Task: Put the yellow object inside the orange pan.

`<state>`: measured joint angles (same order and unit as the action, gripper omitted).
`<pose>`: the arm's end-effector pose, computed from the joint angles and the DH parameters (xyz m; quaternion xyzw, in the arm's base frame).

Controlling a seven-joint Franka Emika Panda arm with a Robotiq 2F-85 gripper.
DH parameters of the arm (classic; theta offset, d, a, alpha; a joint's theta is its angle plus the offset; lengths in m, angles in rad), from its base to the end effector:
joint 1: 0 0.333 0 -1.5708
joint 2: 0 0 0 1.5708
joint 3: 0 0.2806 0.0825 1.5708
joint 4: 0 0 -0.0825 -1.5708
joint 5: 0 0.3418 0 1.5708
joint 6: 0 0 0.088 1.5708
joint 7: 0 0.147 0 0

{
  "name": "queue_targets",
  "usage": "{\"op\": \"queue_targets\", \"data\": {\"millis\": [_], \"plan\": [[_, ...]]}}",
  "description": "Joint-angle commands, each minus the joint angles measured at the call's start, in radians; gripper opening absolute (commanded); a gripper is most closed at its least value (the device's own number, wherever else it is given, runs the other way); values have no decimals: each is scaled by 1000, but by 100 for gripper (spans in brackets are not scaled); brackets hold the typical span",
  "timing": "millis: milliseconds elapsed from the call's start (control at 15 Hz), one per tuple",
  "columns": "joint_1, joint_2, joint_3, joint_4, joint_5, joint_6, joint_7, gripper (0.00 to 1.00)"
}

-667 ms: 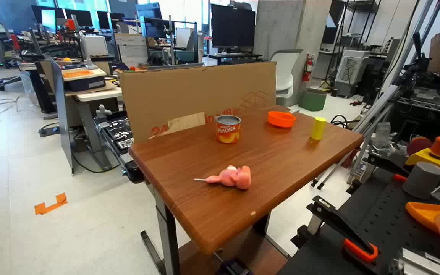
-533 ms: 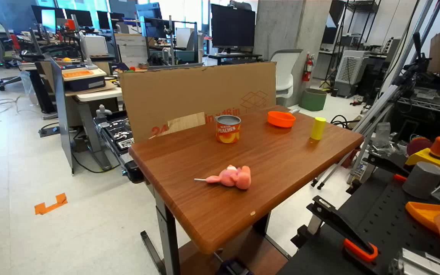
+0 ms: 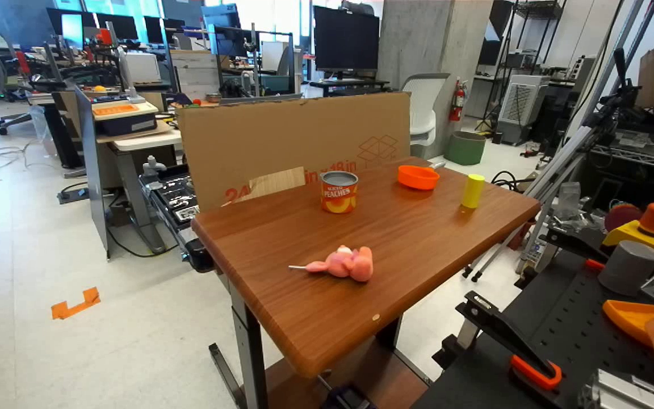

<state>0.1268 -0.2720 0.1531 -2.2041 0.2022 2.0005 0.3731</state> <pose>0.4285 0.1454 0.4407 -0.9930 0.0875 -0.0085 0.0795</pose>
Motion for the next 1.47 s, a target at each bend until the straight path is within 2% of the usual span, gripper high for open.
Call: {"op": "queue_targets", "data": {"millis": [0, 267, 467, 667, 867, 1067, 1400], "plan": [[-12, -10, 5, -16, -13, 33, -7, 100], [-51, 13, -12, -40, -106, 107, -18, 100], [-101, 75, -50, -62, -189, 167, -49, 100], [-138, 162, -102, -76, -207, 236, -113, 100], [-165, 280, -151, -55, -199, 253, -178, 100], [-174, 393, -178, -25, -229, 246, -176, 100], [-162, 558, -211, 17, -294, 347, -135, 100]]}}
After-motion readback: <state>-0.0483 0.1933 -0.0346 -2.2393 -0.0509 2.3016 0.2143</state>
